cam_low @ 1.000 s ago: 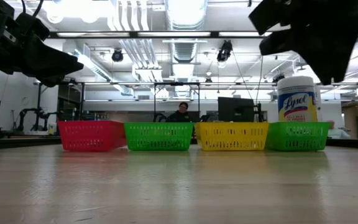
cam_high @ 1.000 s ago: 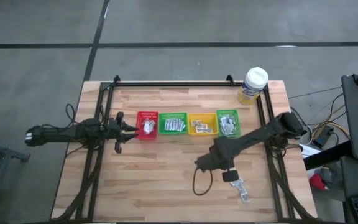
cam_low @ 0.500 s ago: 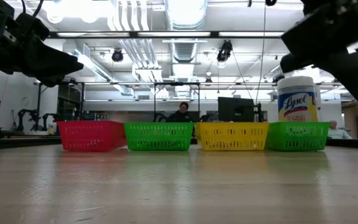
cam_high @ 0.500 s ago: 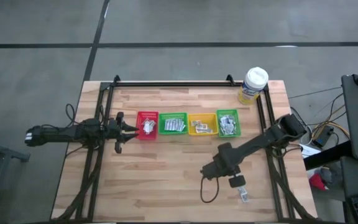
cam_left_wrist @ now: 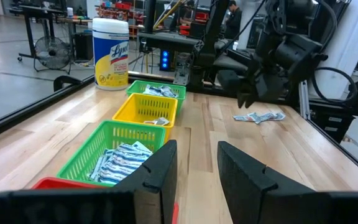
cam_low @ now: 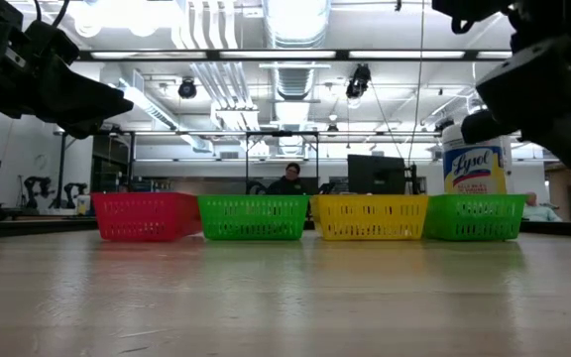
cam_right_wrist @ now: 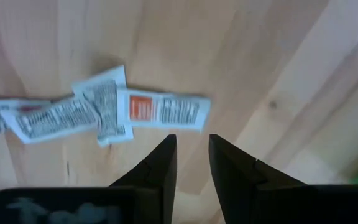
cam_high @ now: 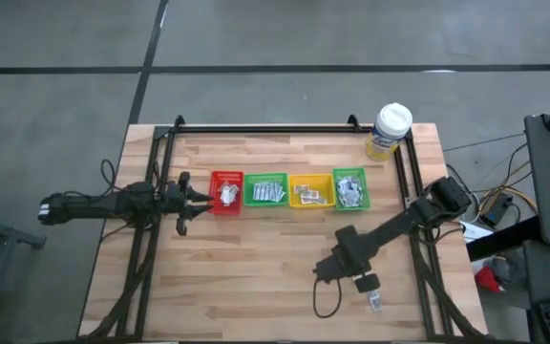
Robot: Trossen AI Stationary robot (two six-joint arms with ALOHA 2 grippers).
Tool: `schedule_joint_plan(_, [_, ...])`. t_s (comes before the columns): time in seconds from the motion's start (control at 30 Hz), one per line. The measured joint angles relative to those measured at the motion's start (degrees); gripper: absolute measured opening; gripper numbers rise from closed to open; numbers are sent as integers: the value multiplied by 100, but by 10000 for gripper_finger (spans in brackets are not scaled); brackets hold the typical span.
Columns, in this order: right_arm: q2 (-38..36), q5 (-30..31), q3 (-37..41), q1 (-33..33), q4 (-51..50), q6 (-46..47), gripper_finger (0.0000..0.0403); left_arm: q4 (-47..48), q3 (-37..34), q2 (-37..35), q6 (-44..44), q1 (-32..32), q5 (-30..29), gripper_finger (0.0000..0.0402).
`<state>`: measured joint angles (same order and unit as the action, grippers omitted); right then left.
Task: Pick & Place First Aid Supplies
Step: Put the orange ointment pack into the yellow bin
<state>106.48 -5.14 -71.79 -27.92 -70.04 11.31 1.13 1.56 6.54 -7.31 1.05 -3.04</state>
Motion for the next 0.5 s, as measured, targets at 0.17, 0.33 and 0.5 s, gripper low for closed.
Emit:
schedule_joint_plan(0.17, [0,15,222,-37,385,4,93,0,0,-1,0,1,-1,113])
schedule_joint_plan(0.33, [0,22,399,-35,481,45,100,-3,0,-1,0,0,0,113])
schedule_joint_plan(0.5, [-2,21,575,-35,777,73,102,-5,0,-1,0,-1,0,113])
